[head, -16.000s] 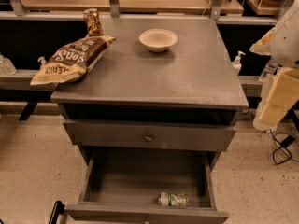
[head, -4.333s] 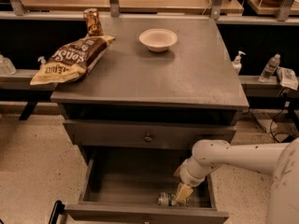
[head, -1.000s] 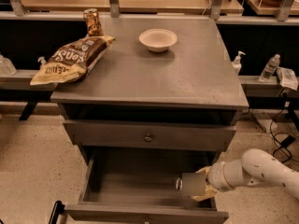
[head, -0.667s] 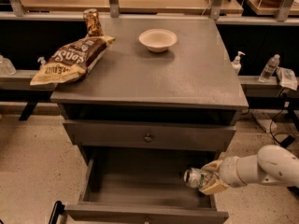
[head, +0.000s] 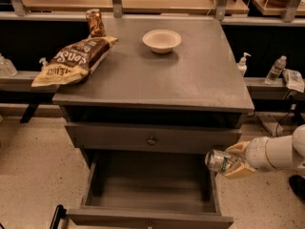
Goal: Pick 7up can from middle drawer and place on counter
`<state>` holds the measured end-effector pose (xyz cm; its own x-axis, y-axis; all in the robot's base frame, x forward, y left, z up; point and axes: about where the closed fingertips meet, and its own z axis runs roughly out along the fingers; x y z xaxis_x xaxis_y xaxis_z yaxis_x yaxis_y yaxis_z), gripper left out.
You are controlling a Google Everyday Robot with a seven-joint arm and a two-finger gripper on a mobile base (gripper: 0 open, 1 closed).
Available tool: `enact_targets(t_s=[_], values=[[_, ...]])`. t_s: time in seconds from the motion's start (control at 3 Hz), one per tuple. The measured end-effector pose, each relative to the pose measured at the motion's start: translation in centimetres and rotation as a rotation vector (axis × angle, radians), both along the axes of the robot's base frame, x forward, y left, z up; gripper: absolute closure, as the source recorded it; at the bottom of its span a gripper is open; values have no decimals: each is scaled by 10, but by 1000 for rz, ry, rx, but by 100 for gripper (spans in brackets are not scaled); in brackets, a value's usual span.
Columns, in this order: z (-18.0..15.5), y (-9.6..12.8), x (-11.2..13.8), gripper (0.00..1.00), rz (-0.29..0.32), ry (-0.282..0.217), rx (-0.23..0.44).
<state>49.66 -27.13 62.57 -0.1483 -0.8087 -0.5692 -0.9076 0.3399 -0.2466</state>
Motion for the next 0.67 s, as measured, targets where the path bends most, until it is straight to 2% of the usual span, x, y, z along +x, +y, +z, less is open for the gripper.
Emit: enact_targets(t_s=[0.33, 0.67], values=[[0, 0, 0, 100, 0, 0, 0], [39, -12, 3, 100, 14, -48, 5]])
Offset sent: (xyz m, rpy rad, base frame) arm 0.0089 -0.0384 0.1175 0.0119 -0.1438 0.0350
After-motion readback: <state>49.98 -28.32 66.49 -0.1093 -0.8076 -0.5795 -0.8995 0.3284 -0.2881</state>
